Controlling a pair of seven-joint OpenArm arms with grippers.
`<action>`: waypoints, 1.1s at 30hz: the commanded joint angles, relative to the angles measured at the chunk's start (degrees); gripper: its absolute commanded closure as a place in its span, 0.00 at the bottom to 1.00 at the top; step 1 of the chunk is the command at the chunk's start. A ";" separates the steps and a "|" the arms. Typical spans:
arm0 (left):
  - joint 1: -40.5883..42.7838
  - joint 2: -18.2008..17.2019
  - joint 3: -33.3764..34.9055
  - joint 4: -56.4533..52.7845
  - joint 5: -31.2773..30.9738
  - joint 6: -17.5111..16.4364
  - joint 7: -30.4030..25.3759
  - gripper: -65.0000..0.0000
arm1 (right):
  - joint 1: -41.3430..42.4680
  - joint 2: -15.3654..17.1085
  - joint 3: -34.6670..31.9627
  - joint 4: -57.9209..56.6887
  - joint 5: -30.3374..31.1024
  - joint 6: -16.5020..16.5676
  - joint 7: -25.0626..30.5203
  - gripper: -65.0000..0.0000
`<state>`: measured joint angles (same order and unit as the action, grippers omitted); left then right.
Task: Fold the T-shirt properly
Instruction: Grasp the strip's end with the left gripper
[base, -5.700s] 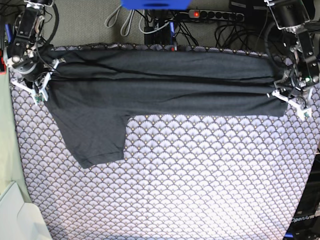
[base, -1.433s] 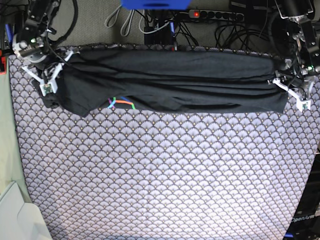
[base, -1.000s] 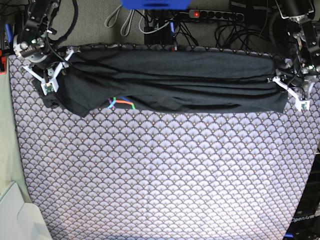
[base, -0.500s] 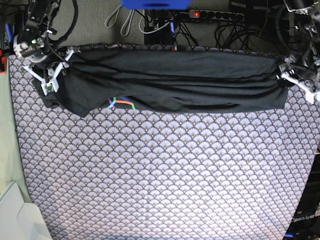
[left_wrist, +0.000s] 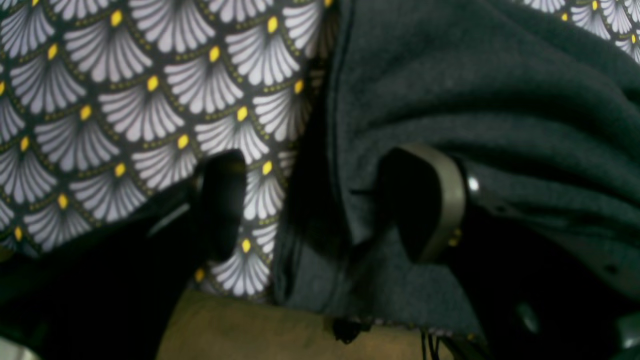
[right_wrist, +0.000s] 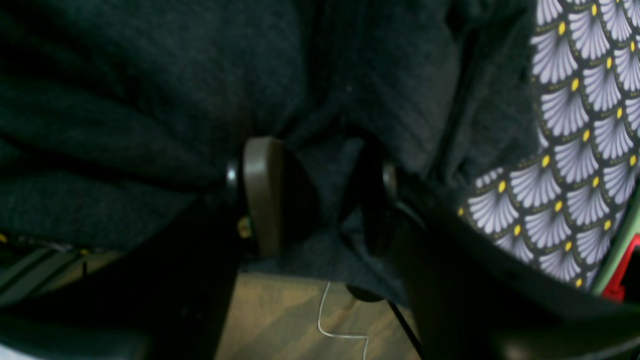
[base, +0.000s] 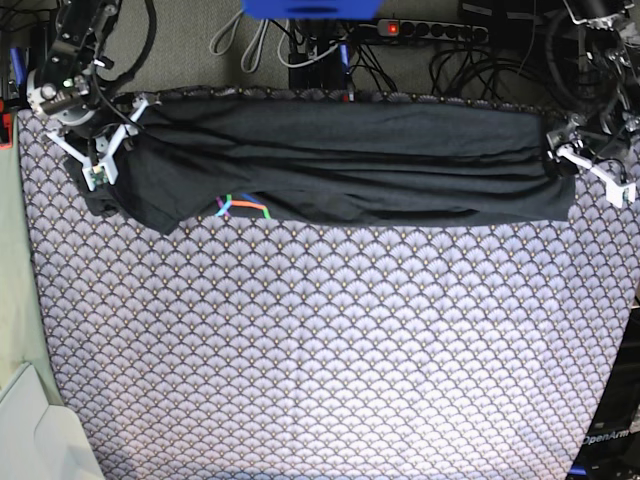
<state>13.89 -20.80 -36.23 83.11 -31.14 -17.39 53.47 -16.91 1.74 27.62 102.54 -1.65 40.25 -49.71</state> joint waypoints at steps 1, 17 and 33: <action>-0.48 -0.79 -0.30 0.63 -0.47 0.02 -0.59 0.31 | 0.07 0.42 0.12 1.06 0.38 -0.25 0.88 0.60; -1.80 -0.08 -0.21 -4.30 -1.00 0.02 -0.59 0.95 | 0.07 0.42 0.12 1.06 0.38 -0.25 0.88 0.60; -2.33 8.88 7.35 20.41 -0.65 0.55 10.66 0.99 | 0.42 0.42 0.03 1.15 0.38 -0.25 0.88 0.60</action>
<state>12.27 -11.27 -28.84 102.39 -30.11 -16.73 64.95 -16.82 1.72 27.57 102.59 -1.63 40.23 -49.69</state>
